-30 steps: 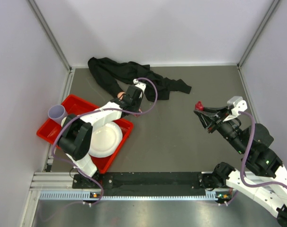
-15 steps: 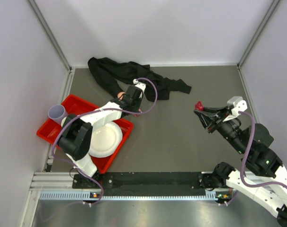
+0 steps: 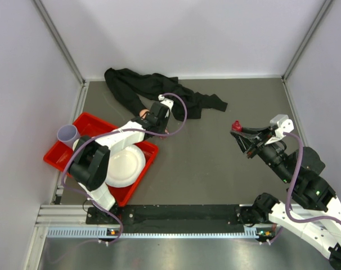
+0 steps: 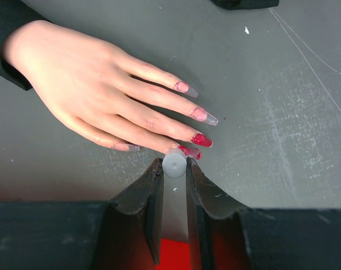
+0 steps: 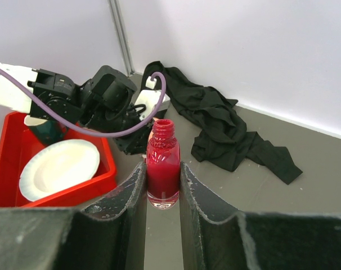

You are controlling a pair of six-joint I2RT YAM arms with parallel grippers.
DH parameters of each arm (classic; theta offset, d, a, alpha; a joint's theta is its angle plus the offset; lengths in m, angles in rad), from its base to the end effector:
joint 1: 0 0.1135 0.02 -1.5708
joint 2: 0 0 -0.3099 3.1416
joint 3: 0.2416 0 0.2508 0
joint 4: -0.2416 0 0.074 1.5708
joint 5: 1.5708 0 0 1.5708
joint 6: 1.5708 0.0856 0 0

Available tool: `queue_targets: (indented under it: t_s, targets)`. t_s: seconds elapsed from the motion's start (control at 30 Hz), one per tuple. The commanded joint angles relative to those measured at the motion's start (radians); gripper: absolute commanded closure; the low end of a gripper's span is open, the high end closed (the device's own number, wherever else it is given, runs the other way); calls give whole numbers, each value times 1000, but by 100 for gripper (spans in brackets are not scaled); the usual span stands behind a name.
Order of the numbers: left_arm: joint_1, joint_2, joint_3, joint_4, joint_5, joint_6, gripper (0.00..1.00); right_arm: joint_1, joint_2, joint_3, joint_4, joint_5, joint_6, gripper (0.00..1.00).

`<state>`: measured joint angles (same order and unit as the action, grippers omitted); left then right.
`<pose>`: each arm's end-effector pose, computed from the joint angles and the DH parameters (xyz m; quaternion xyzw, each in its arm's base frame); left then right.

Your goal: Paint the nails

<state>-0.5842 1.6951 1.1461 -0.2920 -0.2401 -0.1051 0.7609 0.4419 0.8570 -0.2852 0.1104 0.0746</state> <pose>0.3468 -0.2049 0.2280 0.1785 0.9111 -0.0144 0.3713 0.0762 0.0595 0.4198 -0.1826 0.6343 0.2712 0.7006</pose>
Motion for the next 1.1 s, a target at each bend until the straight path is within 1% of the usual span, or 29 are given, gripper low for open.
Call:
queue_targets:
  t_s: [0.0,1.07]
  targets:
    - [-2,-3,14,31,15,-7,100,-6,9,7,23,-6,7,100]
    - [-3,11,18,33,35,-13,100,-6,11,5,24,-12,11,100]
